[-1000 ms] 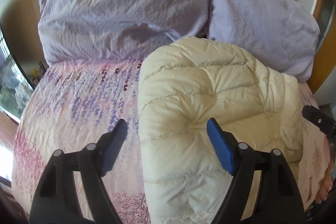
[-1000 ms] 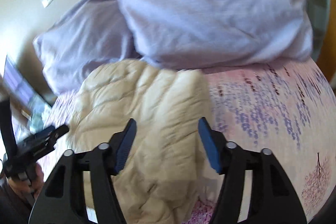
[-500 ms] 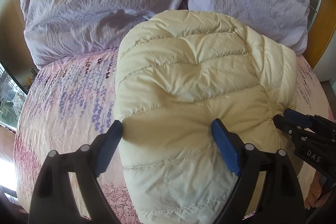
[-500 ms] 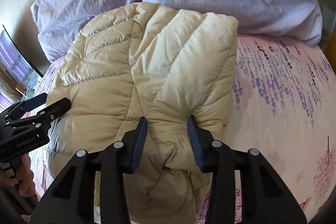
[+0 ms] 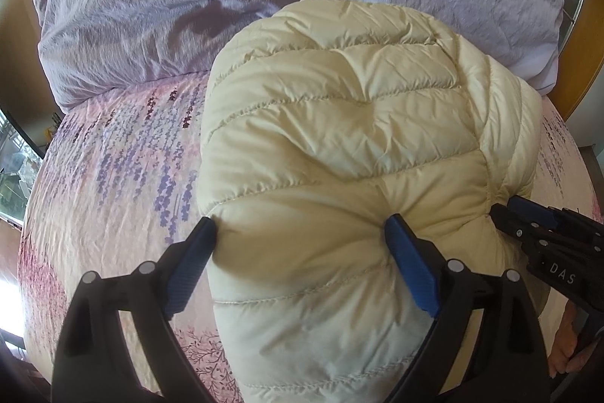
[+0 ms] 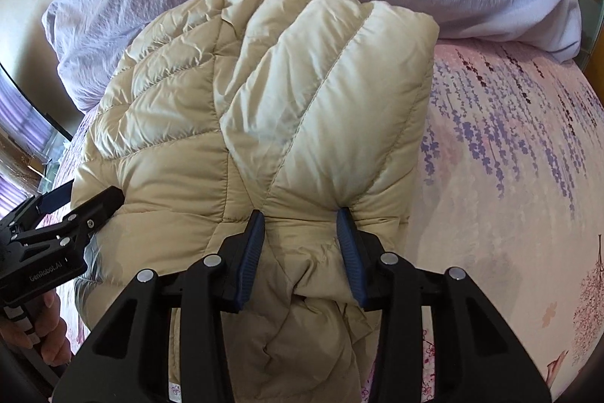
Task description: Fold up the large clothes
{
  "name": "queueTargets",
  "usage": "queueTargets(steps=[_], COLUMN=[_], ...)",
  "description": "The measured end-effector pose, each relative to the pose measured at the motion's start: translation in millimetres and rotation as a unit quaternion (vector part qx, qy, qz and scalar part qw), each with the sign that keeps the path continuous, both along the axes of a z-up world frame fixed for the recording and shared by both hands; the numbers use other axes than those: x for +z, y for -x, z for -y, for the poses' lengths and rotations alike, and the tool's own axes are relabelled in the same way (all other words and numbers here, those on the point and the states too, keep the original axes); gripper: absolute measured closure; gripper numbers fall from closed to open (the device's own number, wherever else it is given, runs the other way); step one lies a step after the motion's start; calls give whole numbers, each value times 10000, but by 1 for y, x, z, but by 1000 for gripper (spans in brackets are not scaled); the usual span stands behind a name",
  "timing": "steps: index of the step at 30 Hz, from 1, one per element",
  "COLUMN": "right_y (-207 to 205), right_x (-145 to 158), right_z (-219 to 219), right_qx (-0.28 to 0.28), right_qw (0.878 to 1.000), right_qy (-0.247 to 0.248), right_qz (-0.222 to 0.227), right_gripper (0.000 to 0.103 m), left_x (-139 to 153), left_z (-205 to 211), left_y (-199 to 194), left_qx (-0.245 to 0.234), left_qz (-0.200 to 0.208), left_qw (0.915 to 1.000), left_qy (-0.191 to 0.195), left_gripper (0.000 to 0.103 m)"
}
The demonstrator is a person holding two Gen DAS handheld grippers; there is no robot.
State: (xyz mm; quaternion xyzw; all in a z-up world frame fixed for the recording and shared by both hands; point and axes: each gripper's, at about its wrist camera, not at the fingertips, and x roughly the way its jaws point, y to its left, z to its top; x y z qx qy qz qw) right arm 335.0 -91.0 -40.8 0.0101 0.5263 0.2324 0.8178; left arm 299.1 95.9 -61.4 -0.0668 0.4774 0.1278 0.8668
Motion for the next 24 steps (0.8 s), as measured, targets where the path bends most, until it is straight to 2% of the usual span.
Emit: queueTargets(steps=[8, 13, 16, 18, 20, 24], right_y=[-11, -10, -6, -1, 4, 15], right_x=[-11, -6, 3, 9, 16, 30], right_z=[-2, -4, -1, 2, 4, 7], right_qx=[-92, -65, -122, -160, -188, -199], right_qw=[9998, 9999, 9999, 9998, 9995, 9989], right_qy=[34, 96, 69, 102, 193, 295], right_qz=[-191, -105, -70, 9, 168, 316], right_gripper=[62, 59, 45, 23, 13, 5], left_x=[-7, -3, 3, 8, 13, 25], left_z=[-1, -3, -2, 0, 2, 10], left_y=[-8, -5, 3, 8, 15, 31], left_qx=[56, 87, 105, 94, 76, 11], left_qz=[-157, -112, -45, 0, 45, 139], left_qw=[9999, 9998, 9998, 9997, 9997, 9998], left_qy=[19, 139, 191, 209, 210, 154], left_gripper=[8, 8, 8, 8, 7, 5])
